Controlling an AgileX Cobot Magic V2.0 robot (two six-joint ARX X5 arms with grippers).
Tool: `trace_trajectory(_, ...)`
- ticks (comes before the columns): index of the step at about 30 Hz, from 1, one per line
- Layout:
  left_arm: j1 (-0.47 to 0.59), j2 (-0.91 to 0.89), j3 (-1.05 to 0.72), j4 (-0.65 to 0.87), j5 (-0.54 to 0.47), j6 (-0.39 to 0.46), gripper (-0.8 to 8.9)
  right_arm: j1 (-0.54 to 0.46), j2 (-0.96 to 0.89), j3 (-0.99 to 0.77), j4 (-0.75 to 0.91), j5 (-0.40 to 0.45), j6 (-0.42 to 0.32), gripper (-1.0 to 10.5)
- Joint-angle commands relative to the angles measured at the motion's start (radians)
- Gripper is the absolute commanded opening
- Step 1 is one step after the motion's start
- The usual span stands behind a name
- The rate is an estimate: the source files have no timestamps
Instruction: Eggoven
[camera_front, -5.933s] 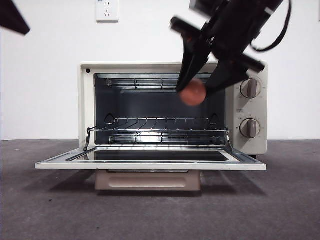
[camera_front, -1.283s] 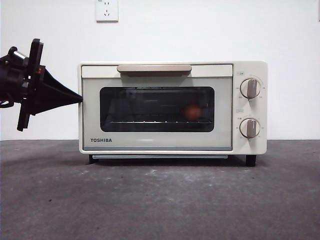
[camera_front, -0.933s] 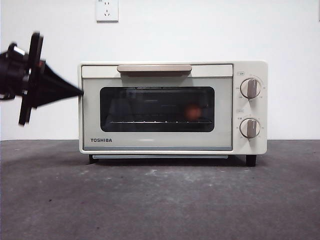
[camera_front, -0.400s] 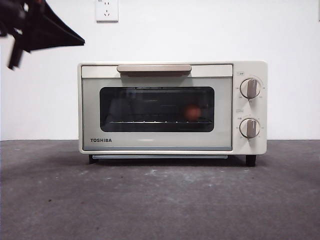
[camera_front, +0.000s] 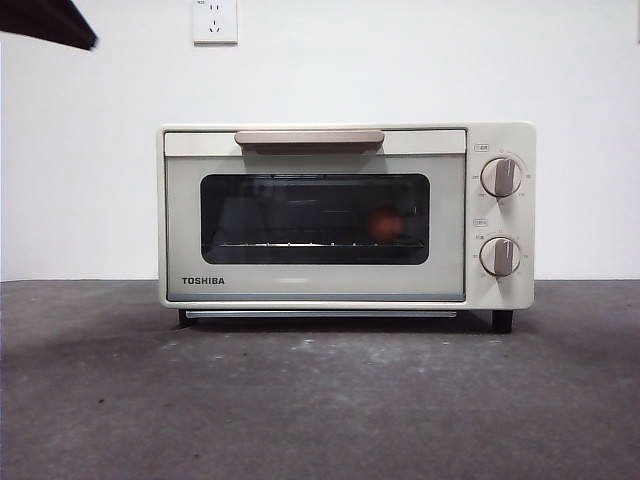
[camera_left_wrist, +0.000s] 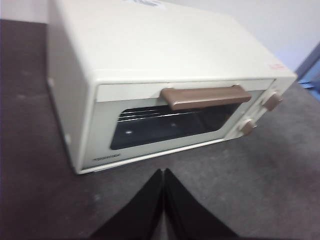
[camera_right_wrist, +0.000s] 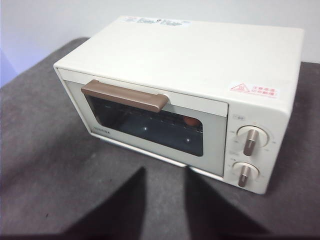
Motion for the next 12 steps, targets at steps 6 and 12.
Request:
trace_trajectory(6,-0.042,-0.055,0.004,-0.097,-0.037,0.067,0.06,0.007,-0.025,-0.181,0.216,-0.003,-0.029,0.0)
trace_trajectory(12,-0.060,-0.055,-0.003,-0.096,-0.037,0.065,0.06,0.007,-0.024,-0.197,0.249,0.006,-0.039,0.0)
